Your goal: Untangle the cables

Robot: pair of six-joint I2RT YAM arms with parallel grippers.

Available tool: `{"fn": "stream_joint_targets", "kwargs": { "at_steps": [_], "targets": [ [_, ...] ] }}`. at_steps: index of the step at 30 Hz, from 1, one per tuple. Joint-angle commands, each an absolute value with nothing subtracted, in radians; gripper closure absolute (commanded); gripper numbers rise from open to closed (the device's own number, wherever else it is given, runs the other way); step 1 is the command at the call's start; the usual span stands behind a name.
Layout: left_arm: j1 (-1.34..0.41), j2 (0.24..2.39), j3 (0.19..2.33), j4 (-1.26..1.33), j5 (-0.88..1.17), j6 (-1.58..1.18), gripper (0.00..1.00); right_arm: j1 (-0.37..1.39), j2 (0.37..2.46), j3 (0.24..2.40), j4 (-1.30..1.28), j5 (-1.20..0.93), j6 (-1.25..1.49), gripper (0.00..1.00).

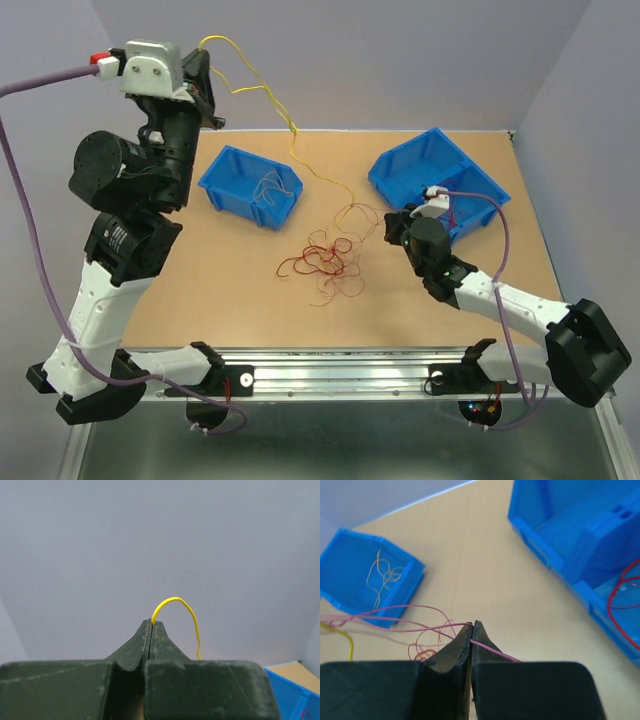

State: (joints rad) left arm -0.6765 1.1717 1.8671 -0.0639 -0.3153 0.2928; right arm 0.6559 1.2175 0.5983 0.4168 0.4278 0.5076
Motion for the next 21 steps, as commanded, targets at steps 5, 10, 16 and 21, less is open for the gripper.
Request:
{"fn": "stream_joint_targets", "kwargs": {
  "at_steps": [5, 10, 16, 21],
  "targets": [
    [-0.675, 1.026, 1.781, 0.328, -0.689, 0.440, 1.00, 0.661, 1.157, 0.584, 0.380, 0.661, 0.595, 0.99],
    [-0.676, 0.959, 1.671, 0.345, -0.520, 0.388, 1.00, 0.663, 1.172, 0.615, 0.403, 0.410, 0.441, 0.94],
    [-0.675, 0.974, 1.669, 0.270, -0.314, 0.318, 1.00, 0.663, 1.153, 0.589, 0.471, 0.278, 0.387, 0.86],
    [-0.675, 0.985, 1.612, 0.213, -0.093, 0.273, 1.00, 0.663, 1.152, 0.597, 0.486, 0.184, 0.376, 0.32]
  ]
}}
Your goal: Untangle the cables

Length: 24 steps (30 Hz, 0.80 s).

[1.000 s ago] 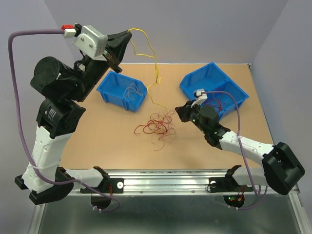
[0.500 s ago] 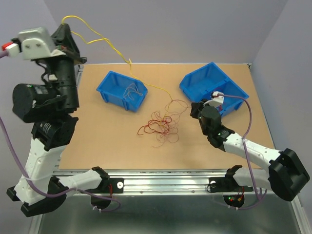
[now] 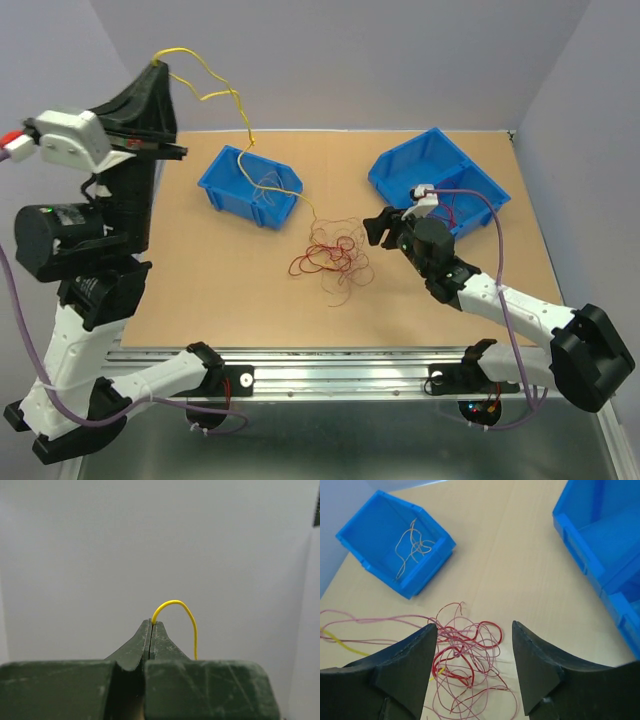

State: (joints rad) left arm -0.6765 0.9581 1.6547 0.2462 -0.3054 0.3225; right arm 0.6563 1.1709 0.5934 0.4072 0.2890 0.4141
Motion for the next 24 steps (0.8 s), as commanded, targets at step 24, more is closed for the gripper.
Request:
{"fn": "stream_joint_targets", "kwargs": {
  "at_steps": [24],
  "targets": [
    [-0.675, 0.977, 1.545, 0.147, 0.261, 0.069, 1.00, 0.715, 1.256, 0.604, 0.764, -0.210, 0.199, 0.22]
  ]
}}
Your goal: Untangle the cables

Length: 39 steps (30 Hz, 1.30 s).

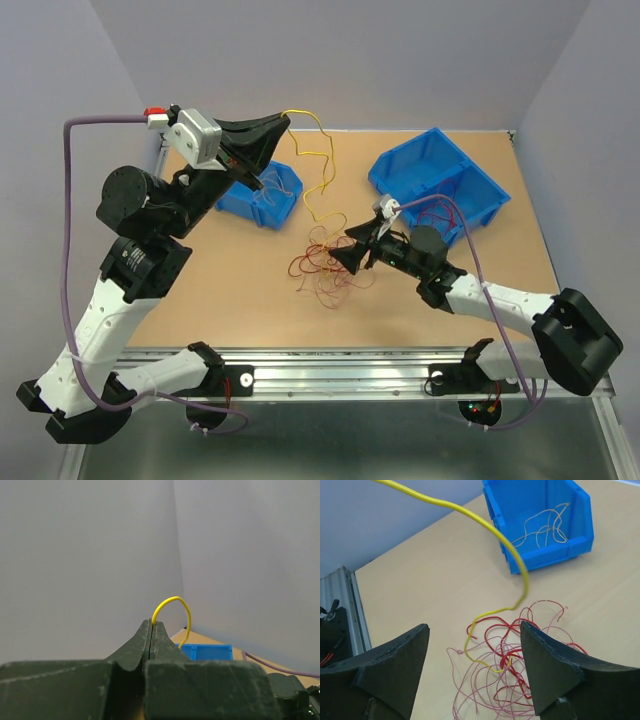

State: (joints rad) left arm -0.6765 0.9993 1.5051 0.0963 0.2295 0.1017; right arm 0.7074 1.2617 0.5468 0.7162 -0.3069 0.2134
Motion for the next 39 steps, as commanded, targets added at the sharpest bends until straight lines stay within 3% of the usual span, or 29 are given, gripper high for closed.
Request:
{"fn": "stream_joint_targets", "kwargs": {
  "at_steps": [1, 5, 12, 16, 22, 26, 28, 35, 39],
  "targets": [
    [-0.675, 0.973, 1.545, 0.146, 0.256, 0.068, 1.00, 0.715, 1.234, 0.592, 0.761, -0.155, 0.205, 0.23],
    [-0.675, 0.948, 1.539, 0.146, 0.226, 0.074, 1.00, 0.715, 1.203, 0.584, 0.733, -0.069, 0.212, 0.26],
    [-0.675, 0.914, 1.536, 0.146, 0.244, 0.045, 1.00, 0.715, 1.252, 0.609, 0.745, -0.176, 0.227, 0.27],
    [-0.673, 0.908, 1.531, 0.144, 0.255, 0.029, 1.00, 0.715, 1.261, 0.623, 0.753, -0.219, 0.242, 0.44],
    [-0.666, 0.920, 1.511, 0.158, 0.282, 0.003, 1.00, 0.718, 1.255, 0.614, 0.813, -0.305, 0.279, 0.47],
    [-0.660, 0.933, 1.476, 0.169, 0.272, 0.020, 1.00, 0.718, 1.224, 0.606, 0.811, -0.310, 0.294, 0.95],
    [-0.655, 0.943, 1.448, 0.178, 0.247, 0.047, 1.00, 0.718, 1.175, 0.597, 0.813, -0.299, 0.304, 1.00],
    [-0.626, 1.078, 1.298, 0.141, 0.417, 0.165, 1.00, 0.718, 0.947, 0.514, 0.789, -0.170, 0.293, 0.99],
    [-0.618, 1.149, 1.211, 0.150, 0.622, 0.247, 1.00, 0.719, 0.858, 0.496, 0.727, -0.071, 0.278, 0.99]
  ]
}}
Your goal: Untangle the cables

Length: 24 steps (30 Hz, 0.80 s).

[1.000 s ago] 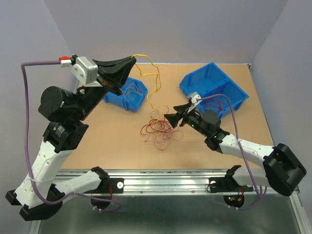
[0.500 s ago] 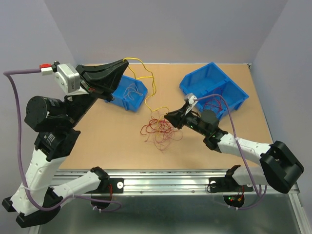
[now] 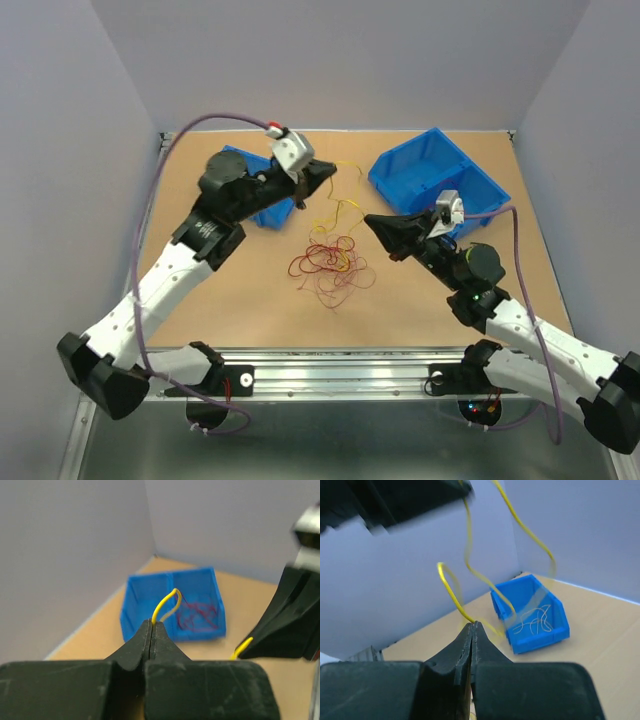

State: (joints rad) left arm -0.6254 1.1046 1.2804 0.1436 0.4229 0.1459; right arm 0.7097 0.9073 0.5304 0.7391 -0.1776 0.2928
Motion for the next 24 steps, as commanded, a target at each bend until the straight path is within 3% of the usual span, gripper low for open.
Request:
{"fn": "stream_joint_targets", "kwargs": {
  "at_steps": [1, 8, 12, 13, 14, 15, 17, 24],
  "targets": [
    [-0.618, 1.157, 1.191, 0.158, 0.655, 0.256, 1.00, 0.719, 0.844, 0.494, 0.721, -0.052, 0.275, 0.99],
    [-0.617, 1.292, 1.126, 0.163, 0.840, 0.305, 1.00, 0.718, 0.863, 0.500, 0.694, -0.006, 0.268, 0.99],
    [-0.617, 1.322, 1.108, 0.175, 0.833, 0.308, 1.00, 0.718, 0.943, 0.554, 0.594, 0.087, 0.265, 0.99],
    [-0.617, 1.322, 1.108, 0.179, 0.813, 0.302, 1.00, 0.719, 0.960, 0.567, 0.568, 0.107, 0.261, 0.92],
    [-0.615, 1.324, 1.100, 0.189, 0.796, 0.299, 1.00, 0.718, 0.977, 0.575, 0.551, 0.118, 0.256, 0.60],
    [-0.615, 1.324, 1.092, 0.193, 0.773, 0.301, 1.00, 0.719, 0.998, 0.580, 0.539, 0.120, 0.253, 0.39],
    [-0.611, 1.319, 1.069, 0.216, 0.758, 0.298, 1.00, 0.719, 1.052, 0.589, 0.537, 0.110, 0.255, 0.17],
    [-0.525, 1.276, 1.034, 0.317, 0.453, 0.146, 1.00, 0.718, 1.166, 0.617, 0.525, 0.124, 0.288, 0.12]
  ]
}}
